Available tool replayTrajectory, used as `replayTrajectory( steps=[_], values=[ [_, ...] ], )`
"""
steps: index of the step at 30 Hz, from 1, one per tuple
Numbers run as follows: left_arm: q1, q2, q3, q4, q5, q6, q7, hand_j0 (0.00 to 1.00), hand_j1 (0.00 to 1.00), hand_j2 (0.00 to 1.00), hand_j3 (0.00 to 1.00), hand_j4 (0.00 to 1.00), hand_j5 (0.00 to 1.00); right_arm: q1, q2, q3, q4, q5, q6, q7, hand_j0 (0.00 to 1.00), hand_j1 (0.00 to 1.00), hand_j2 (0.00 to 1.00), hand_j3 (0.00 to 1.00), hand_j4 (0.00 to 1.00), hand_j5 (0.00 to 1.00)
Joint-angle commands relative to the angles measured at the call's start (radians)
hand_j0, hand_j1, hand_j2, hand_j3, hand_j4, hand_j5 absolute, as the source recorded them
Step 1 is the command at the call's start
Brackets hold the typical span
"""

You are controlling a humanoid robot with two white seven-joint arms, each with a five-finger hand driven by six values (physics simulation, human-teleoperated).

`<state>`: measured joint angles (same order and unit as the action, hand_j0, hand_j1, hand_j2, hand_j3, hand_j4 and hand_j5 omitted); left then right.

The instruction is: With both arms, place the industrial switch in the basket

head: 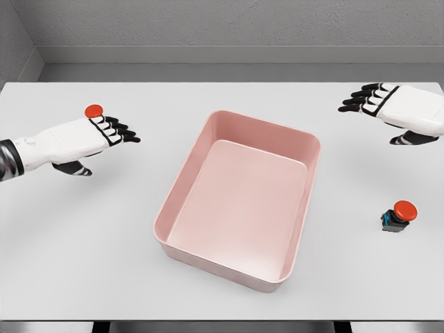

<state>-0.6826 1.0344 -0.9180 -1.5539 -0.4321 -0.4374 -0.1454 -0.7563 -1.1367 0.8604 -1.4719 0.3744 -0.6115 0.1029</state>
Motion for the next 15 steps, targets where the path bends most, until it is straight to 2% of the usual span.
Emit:
replayTrajectory(
  steps=[1,3,4,5,6,7,9,11,12,15],
  values=[
    [0.0,0.001,0.001,0.0,0.004,0.0,0.0,1.0,1.0,1.0,1.0,1.0,1.0,0.0,-0.003,-0.001,0.001,-0.003,0.001,0.0,1.0,1.0,1.0,1.0,1.0,1.0],
    [-0.002,0.001,-0.001,0.002,0.004,0.002,0.0,1.0,1.0,1.0,1.0,1.0,1.0,0.002,-0.008,-0.001,0.002,-0.003,0.001,0.0,1.0,1.0,1.0,1.0,1.0,1.0],
    [-0.014,0.0,-0.001,0.006,0.003,0.023,-0.026,1.0,1.0,1.0,1.0,1.0,1.0,0.015,-0.011,-0.008,0.002,-0.003,0.001,0.001,1.0,1.0,1.0,1.0,1.0,1.0],
    [-0.057,-0.051,-0.001,0.043,-0.022,0.106,-0.135,1.0,1.0,1.0,1.0,1.0,1.0,0.018,-0.014,-0.009,0.002,-0.003,0.001,0.001,1.0,1.0,1.0,1.0,1.0,1.0],
    [-0.103,-0.115,-0.001,0.127,-0.054,0.123,-0.18,1.0,1.0,1.0,1.0,1.0,1.0,0.028,-0.02,-0.009,0.002,-0.002,0.001,0.001,1.0,1.0,1.0,1.0,1.0,1.0],
    [-0.14,-0.162,-0.001,0.21,-0.08,0.123,-0.187,1.0,1.0,1.0,1.0,1.0,1.0,0.049,-0.049,-0.009,-0.004,-0.002,0.001,0.001,1.0,1.0,1.0,1.0,1.0,1.0],
    [-0.206,-0.203,-0.001,0.336,-0.099,0.121,-0.187,1.0,1.0,1.0,1.0,1.0,1.0,0.063,-0.066,-0.012,-0.007,-0.002,0.001,0.001,1.0,1.0,1.0,1.0,1.0,1.0],
    [-0.224,-0.261,-0.002,0.422,-0.14,0.121,-0.195,1.0,1.0,1.0,1.0,1.0,1.0,0.081,-0.112,-0.017,-0.021,-0.002,0.001,0.001,1.0,1.0,1.0,1.0,1.0,1.0],
    [-0.225,-0.316,-0.025,0.476,-0.189,0.118,-0.195,1.0,1.0,1.0,1.0,1.0,1.0,0.081,-0.132,-0.029,-0.021,-0.002,0.001,0.001,1.0,1.0,1.0,1.0,1.0,1.0],
    [-0.227,-0.336,-0.05,0.483,-0.195,0.123,-0.195,1.0,1.0,1.0,1.0,1.0,1.0,0.106,-0.143,-0.027,-0.021,0.012,0.001,0.021,1.0,1.0,1.0,1.0,1.0,1.0]
  ],
)
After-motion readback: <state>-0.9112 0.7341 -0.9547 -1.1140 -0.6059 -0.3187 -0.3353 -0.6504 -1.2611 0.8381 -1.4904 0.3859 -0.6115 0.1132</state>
